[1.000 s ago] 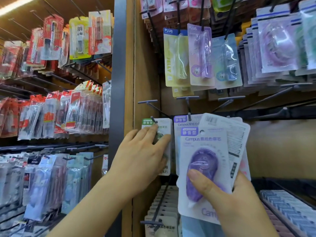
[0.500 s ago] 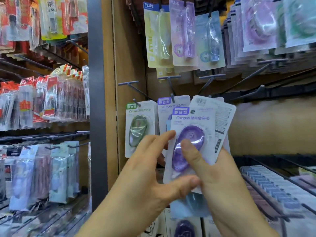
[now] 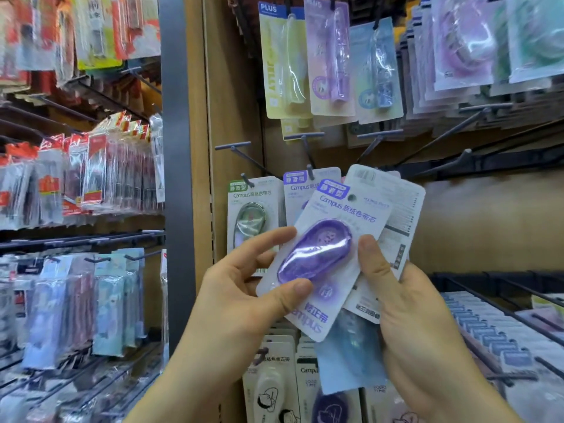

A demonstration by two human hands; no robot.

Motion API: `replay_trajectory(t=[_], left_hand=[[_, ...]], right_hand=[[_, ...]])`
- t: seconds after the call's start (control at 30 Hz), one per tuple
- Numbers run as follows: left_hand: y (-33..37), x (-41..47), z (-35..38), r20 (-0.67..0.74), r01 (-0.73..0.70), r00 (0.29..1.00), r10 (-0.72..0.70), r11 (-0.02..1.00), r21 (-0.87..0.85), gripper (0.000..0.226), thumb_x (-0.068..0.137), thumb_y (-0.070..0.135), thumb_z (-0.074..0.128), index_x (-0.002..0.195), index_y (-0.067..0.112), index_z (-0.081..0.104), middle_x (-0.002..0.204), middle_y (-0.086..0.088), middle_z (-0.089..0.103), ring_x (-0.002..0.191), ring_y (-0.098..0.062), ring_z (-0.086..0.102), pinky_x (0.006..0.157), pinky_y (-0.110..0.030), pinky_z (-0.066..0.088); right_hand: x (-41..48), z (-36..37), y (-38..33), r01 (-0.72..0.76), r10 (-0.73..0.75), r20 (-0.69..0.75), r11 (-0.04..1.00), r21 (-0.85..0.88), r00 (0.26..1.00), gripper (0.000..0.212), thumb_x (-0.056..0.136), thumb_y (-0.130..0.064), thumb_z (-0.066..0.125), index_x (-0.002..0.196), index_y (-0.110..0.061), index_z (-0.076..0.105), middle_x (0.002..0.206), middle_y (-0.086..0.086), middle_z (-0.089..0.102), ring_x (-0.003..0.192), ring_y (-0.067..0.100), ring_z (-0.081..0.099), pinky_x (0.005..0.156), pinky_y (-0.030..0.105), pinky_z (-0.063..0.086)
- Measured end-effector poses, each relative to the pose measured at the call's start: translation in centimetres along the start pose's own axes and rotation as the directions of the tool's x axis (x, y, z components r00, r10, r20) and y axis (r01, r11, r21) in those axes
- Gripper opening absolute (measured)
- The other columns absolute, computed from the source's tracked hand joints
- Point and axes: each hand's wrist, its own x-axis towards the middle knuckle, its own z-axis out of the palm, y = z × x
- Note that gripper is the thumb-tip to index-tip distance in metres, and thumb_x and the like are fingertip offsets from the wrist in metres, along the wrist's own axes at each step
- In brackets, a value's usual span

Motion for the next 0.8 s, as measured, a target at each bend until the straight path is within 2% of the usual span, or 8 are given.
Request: replay_trajectory(t=[0.07,0.17,0.37,0.47,0.6,0.67,0.73,0.8], left_hand=[[0.2,0.0,-0.6,-0.023,-0.042,0.999,0.042,0.999,-0.018,0.051,0.063,0.01,0.078,0.11,0.027,0.072,0.096,-0.008,0.073,0.085,-0.026,0.073,0.069,-0.03,0.059],[0.8,0.3,-1.8,-0.077,-0.091,0.993,0.089,0.996,-0.02,0.057,0.061,0.002,0.082,0.114,0.02,0.068,0.1,-0.01,0.074,0.089,-0.025,0.073,0.068,-0.026,0.058],[1.7,0.5,-3.3,-0.204,-0.173,0.963,0.175,0.985,0.03,0.057,0.049,0.023,0.089,0.103,0.026,0.072,0.1,-0.004,0.076,0.089,-0.02,0.073,0.066,-0.025,0.059],[1.4,0.3,-3.2,-0.253,-0.199,0.948,0.193,0.98,0.003,0.064,0.04,0.047,0.095,0.097,0.03,0.071,0.102,-0.005,0.075,0.087,-0.021,0.074,0.064,-0.026,0.059],[1.2,0.3,-3.4,-0.338,-0.24,0.914,0.222,0.971,-0.012,0.041,0.059,0.041,0.085,0.094,0.032,0.066,0.093,-0.003,0.075,0.085,-0.025,0.072,0.067,-0.027,0.06],[1.3,0.3,-3.1,-0.344,-0.245,0.91,0.23,0.97,0.002,0.047,0.053,0.047,0.088,0.093,0.033,0.068,0.094,-0.005,0.075,0.085,-0.025,0.072,0.066,-0.028,0.06],[1.3,0.5,-2.4,-0.344,-0.262,0.906,0.245,0.965,-0.005,0.052,0.048,0.047,0.091,0.092,0.032,0.069,0.096,-0.008,0.075,0.084,-0.023,0.073,0.067,-0.03,0.061],[1.1,1.0,-1.4,-0.352,-0.295,0.898,0.264,0.955,-0.034,0.037,0.064,0.03,0.09,0.091,0.025,0.065,0.095,-0.011,0.075,0.083,-0.024,0.073,0.067,-0.029,0.06]], right_hand=[[-2.5,-2.5,1.8,0.11,-0.11,0.023,0.994,0.001,0.994,0.038,0.074,-0.037,0.062,0.105,-0.018,0.071,0.093,0.004,0.077,0.076,0.016,0.074,0.06,0.028,0.06],[-1.9,-4.4,0.9,0.202,-0.208,-0.048,0.973,-0.113,0.977,0.029,0.072,-0.038,0.062,0.092,-0.019,0.073,0.089,-0.001,0.078,0.076,0.015,0.075,0.055,0.022,0.058],[-1.6,-6.1,-0.6,0.332,-0.344,-0.121,0.937,-0.109,0.931,0.039,0.072,-0.037,0.062,0.108,-0.025,0.069,0.099,-0.006,0.077,0.087,0.014,0.074,0.069,0.029,0.061],[-1.4,-6.7,-1.0,0.35,-0.384,-0.098,0.902,-0.251,0.918,0.049,0.073,-0.033,0.064,0.121,-0.035,0.058,0.103,-0.013,0.075,0.087,0.011,0.073,0.062,0.025,0.061],[-1.4,-7.7,-1.2,0.378,-0.454,-0.103,0.831,-0.408,0.885,0.076,0.07,-0.028,0.069,0.138,-0.043,0.04,0.11,-0.02,0.069,0.091,0.005,0.071,0.059,0.02,0.059],[-1.5,-7.9,-1.3,0.39,-0.475,-0.09,0.804,-0.449,0.876,0.09,0.07,-0.024,0.071,0.145,-0.047,0.027,0.119,-0.02,0.065,0.096,0.003,0.069,0.063,0.022,0.06],[-1.7,-7.9,-1.3,0.414,-0.501,-0.079,0.784,-0.462,0.862,0.1,0.073,-0.02,0.07,0.145,-0.059,0.013,0.116,-0.039,0.058,0.094,-0.01,0.065,0.061,0.014,0.056],[-1.9,-7.9,-1.2,0.433,-0.53,-0.076,0.759,-0.485,0.844,0.098,0.077,-0.013,0.069,0.136,-0.068,0.013,0.099,-0.055,0.053,0.09,-0.023,0.059,0.056,0.005,0.049]])
